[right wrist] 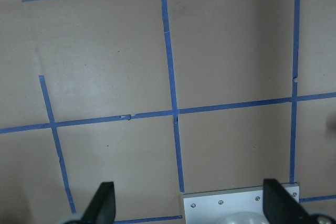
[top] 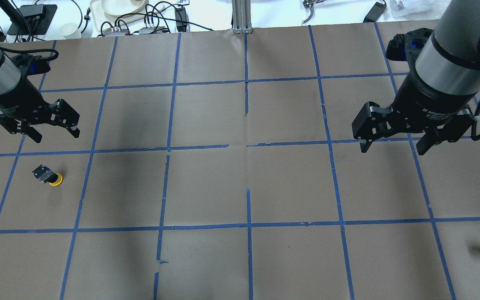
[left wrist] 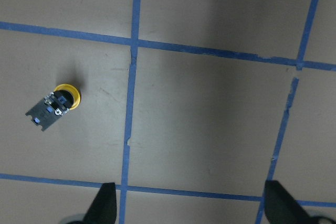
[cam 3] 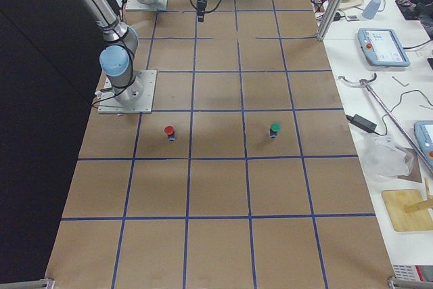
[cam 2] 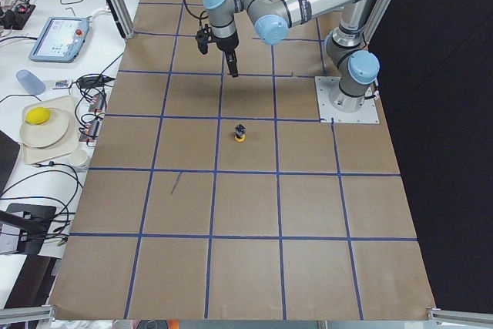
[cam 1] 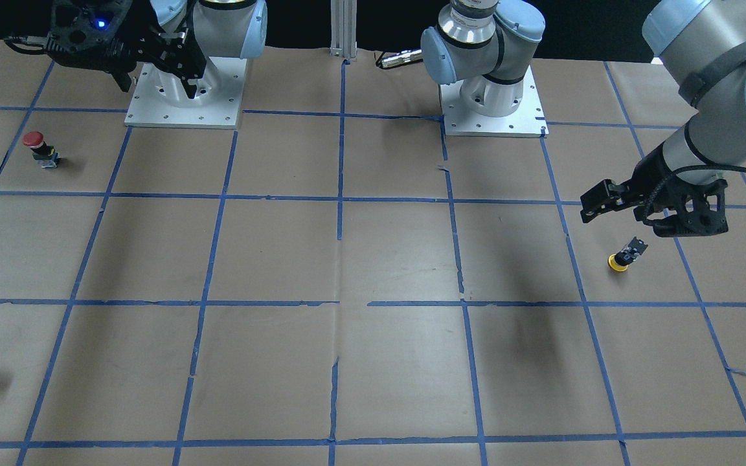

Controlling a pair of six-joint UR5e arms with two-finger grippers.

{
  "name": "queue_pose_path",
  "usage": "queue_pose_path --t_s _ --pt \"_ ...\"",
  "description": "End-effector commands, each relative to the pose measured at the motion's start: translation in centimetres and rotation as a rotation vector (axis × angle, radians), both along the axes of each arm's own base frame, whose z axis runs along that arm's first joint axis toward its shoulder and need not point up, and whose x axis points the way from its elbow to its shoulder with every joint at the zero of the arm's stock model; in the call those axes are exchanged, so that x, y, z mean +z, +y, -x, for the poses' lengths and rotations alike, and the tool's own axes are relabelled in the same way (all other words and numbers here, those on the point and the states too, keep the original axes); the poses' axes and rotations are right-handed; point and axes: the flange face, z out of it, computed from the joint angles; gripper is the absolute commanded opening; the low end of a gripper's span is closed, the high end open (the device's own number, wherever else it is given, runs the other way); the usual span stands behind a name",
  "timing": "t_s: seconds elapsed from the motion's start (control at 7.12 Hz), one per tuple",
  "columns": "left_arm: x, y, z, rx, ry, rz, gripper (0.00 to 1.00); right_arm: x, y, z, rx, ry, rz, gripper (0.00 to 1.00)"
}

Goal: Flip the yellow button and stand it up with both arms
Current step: 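Reach the left gripper down to the yellow button lying on its side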

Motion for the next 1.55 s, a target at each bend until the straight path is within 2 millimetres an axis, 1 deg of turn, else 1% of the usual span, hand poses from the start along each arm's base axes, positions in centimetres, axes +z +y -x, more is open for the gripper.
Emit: queue_pose_path --t_s 0.0,0.14,0.28,0.42,0.56,0.7,0.84,0.98,1.12,1.26,1.4 --pt "-5.2 1.4 -4.8 -0.207 -0.042 0.049 0.98 -0.2 0.1 0.0 -0.012 0.000 -0.005 1.00" --pt "-8.4 2.3 -7.2 -0.216 -0.048 0.064 0.99 -0.2 0.1 0.0 -0.013 0.000 -0.005 1.00" --pt "-11.0 3.1 -8.5 -0.399 -0.010 0.041 0.99 -0.3 0.1 0.0 -0.010 -0.002 -0.010 1.00" --pt "-12.2 2.9 -9.5 -0.588 0.012 0.037 0.99 -0.3 0.1 0.0 -0.008 -0.002 -0.011 1.00" --pt "-13.1 3.2 -9.8 -0.776 0.052 0.024 0.99 -0.4 0.2 0.0 -0.006 0.000 -0.013 1.00" --pt "-13.4 2.4 -10.4 -0.950 0.056 0.031 0.98 -0.6 0.2 0.0 -0.012 0.001 -0.017 1.00" --pt "-13.9 1.8 -10.9 -0.987 0.012 0.054 0.93 -0.6 0.2 0.0 -0.012 0.001 -0.017 1.00" --pt "-14.2 1.7 -11.0 -1.048 0.009 0.048 0.93 -0.6 0.1 0.0 -0.011 0.002 -0.016 1.00" --pt "-14.5 2.0 -10.9 -1.063 0.016 0.041 0.83 -0.5 0.2 0.0 -0.012 0.001 -0.013 1.00" --pt "-14.5 2.0 -10.9 -1.065 0.014 0.036 0.75 -0.6 0.2 0.0 -0.012 0.003 -0.014 1.00" --pt "-14.4 2.0 -10.9 -1.070 0.013 0.035 0.54 -0.5 0.1 0.0 -0.011 0.001 -0.008 1.00"
